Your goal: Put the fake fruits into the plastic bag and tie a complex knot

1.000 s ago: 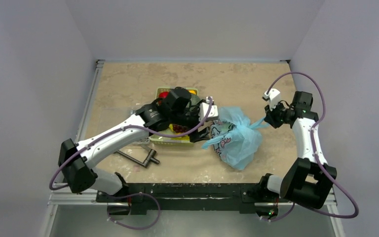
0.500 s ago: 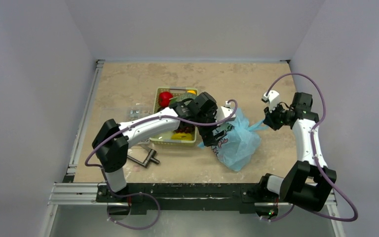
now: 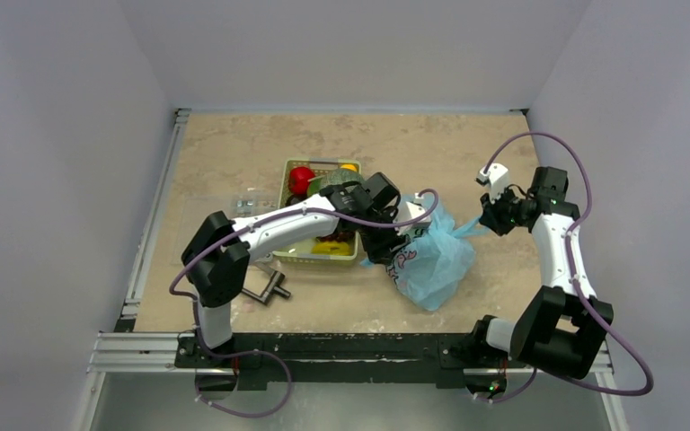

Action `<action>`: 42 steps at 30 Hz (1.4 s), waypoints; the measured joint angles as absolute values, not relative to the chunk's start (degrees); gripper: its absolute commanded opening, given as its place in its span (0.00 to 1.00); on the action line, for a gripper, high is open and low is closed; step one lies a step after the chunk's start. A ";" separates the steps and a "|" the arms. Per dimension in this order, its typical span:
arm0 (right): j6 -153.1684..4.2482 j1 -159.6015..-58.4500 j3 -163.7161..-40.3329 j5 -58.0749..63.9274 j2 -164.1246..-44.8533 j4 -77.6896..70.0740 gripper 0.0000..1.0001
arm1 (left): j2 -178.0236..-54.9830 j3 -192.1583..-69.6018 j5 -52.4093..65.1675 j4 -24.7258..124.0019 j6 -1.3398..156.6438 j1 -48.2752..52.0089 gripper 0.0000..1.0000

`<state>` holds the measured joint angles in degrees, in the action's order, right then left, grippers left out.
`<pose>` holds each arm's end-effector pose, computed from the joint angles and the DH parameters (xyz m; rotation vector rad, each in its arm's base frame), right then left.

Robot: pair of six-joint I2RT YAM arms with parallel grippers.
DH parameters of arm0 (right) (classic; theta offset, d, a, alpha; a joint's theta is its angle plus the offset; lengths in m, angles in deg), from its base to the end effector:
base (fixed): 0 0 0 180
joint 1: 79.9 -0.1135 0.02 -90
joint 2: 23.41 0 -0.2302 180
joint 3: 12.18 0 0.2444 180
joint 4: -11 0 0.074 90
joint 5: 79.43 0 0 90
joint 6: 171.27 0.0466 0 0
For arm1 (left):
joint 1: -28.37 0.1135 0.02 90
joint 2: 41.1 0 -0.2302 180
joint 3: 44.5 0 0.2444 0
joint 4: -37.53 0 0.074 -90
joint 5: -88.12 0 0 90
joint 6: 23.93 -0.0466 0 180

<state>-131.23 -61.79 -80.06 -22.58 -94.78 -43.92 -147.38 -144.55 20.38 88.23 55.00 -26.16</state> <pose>0.2452 -0.0534 0.2205 -0.8409 2.2209 0.2090 0.2127 -0.3290 0.2098 1.5611 2.1374 -0.7733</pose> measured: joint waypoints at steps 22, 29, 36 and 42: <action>-124.52 -63.69 -75.78 -18.45 -100.51 -28.32 0.00 | -137.89 -129.10 18.59 76.12 43.88 -30.37 0.00; -125.37 -63.78 -72.76 -16.07 -104.29 -24.95 0.00 | -136.32 -123.99 18.28 72.08 39.83 -30.66 0.00; -125.22 -63.76 -75.36 -16.09 -105.19 -25.45 0.00 | -135.20 -124.40 16.38 71.56 37.91 -30.64 0.00; -124.82 -63.58 -81.66 -16.42 -102.74 -25.17 0.00 | -132.16 -130.70 15.90 72.49 37.10 -28.43 0.00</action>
